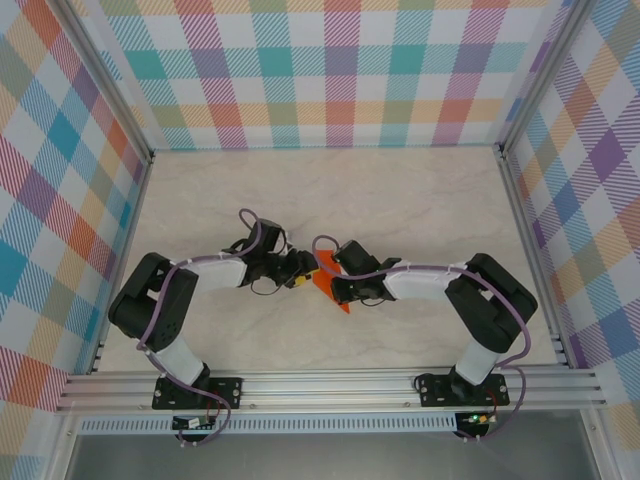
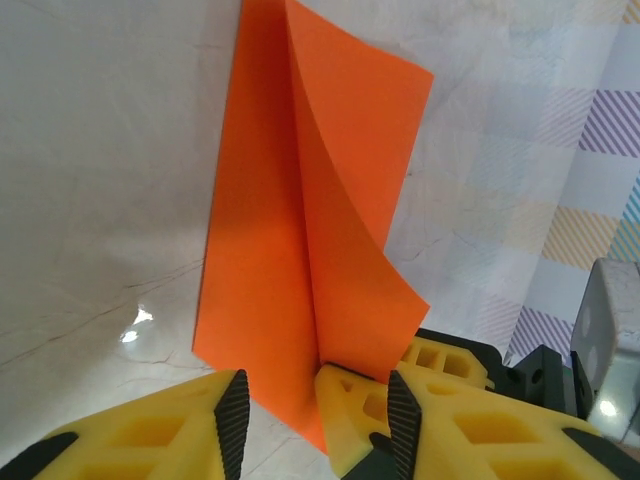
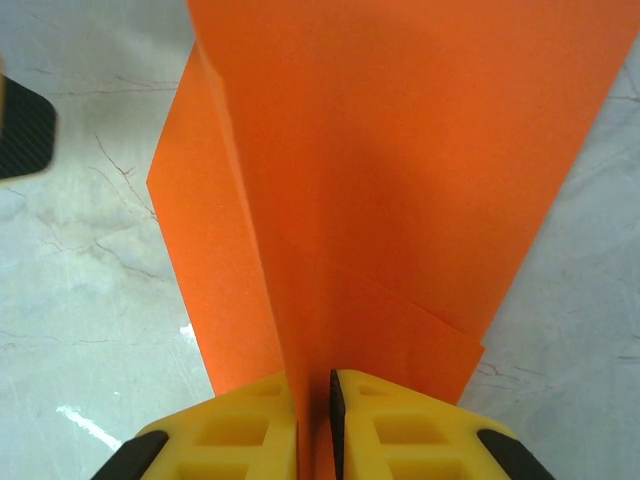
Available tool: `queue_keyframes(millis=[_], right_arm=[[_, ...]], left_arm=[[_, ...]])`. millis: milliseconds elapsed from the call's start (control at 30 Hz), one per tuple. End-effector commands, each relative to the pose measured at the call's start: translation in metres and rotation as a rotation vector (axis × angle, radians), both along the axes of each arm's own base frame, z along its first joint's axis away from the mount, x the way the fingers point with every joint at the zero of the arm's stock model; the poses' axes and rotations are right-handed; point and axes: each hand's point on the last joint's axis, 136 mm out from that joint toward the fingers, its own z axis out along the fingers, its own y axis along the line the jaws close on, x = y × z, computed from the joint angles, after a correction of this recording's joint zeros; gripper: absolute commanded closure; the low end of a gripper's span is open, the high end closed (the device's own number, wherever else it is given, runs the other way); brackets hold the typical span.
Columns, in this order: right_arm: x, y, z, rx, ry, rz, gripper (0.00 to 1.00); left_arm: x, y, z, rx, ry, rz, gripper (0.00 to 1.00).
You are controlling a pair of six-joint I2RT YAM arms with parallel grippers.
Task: Fold a paper plane with a square sheet of paper (fold left side to right side)
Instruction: Fourth fold the wing at the center of the table.
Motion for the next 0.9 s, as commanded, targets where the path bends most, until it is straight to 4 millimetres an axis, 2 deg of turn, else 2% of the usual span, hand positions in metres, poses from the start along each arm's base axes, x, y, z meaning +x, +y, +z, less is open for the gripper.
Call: queue_keyframes(millis=[0,200,400,667,867], right_arm=[[-0.006,-0.002,-0.002,0.051,0.049,-0.012,0.85],[-0.005,-0.005,-0.004,0.071,0.065,-0.025,0.85],[-0.004,-0.005,-0.006,0.074,0.072,-0.024,0.85],[-0.004,-0.005,-0.005,0.077,0.075,-0.027,0.83],[-0.003,-0.003,0.003,0.107,0.07,-0.03,0.72]], left_arm=[[0.005,-0.017,0.002,-0.026,-0.001,-0.012,0.6],[0.008,-0.029,-0.01,-0.014,0.028,-0.014,0.67],[0.014,-0.041,-0.008,-0.03,0.017,-0.031,0.68],[0.003,-0.034,-0.032,0.033,0.066,-0.035,0.69],[0.0,-0.032,-0.04,0.044,0.079,-0.037,0.69]])
